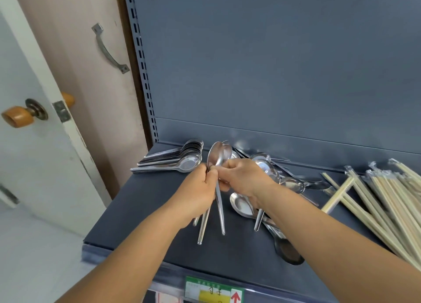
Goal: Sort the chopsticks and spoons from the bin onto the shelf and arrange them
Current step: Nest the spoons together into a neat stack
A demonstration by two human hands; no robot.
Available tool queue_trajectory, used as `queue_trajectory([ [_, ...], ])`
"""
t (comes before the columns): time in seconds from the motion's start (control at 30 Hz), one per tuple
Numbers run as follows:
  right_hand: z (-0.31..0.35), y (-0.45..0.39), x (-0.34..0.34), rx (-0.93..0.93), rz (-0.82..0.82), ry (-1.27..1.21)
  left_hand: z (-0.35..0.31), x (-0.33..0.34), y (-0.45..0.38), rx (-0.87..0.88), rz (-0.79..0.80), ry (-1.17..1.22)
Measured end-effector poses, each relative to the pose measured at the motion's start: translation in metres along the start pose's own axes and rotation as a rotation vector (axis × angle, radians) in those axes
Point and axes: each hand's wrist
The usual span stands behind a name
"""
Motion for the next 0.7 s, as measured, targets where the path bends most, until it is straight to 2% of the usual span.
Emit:
queue_trajectory([
  [0.07,0.001,0.000,0.002,-0.014,0.059,0.039,0.002,-0.008,0.000,0.021,-0.031,-0.059],
  [0.13,0.001,-0.002,-0.001,-0.016,0.052,0.104,0.006,-0.018,0.000,0.024,-0.105,-0.123],
  [0.23,-0.002,-0.006,-0.002,-0.114,-0.029,0.339,0.013,-0.030,-0.001,-0.059,-0.137,-0.084],
  [0.37,-0.001,0.000,0.018,-0.214,-0.058,0.645,0.022,-0.036,-0.003,-0.181,-0.149,-0.008],
  [0.5,-0.004,0.003,0.045,-0.249,-0.041,0.883,0.034,-0.037,-0.006,-0.192,-0.188,-0.041],
  [0.7,-0.006,0.002,0.039,-0.307,-0.120,0.924,0.040,-0.035,-0.006,-0.199,-0.171,-0.011],
])
Point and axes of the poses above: each hand's wrist, its own y-axis away from the middle knuckle, its own x-axis out of the palm, z = x × y, and after that the axes turned 15 degrees about -z, right-handed
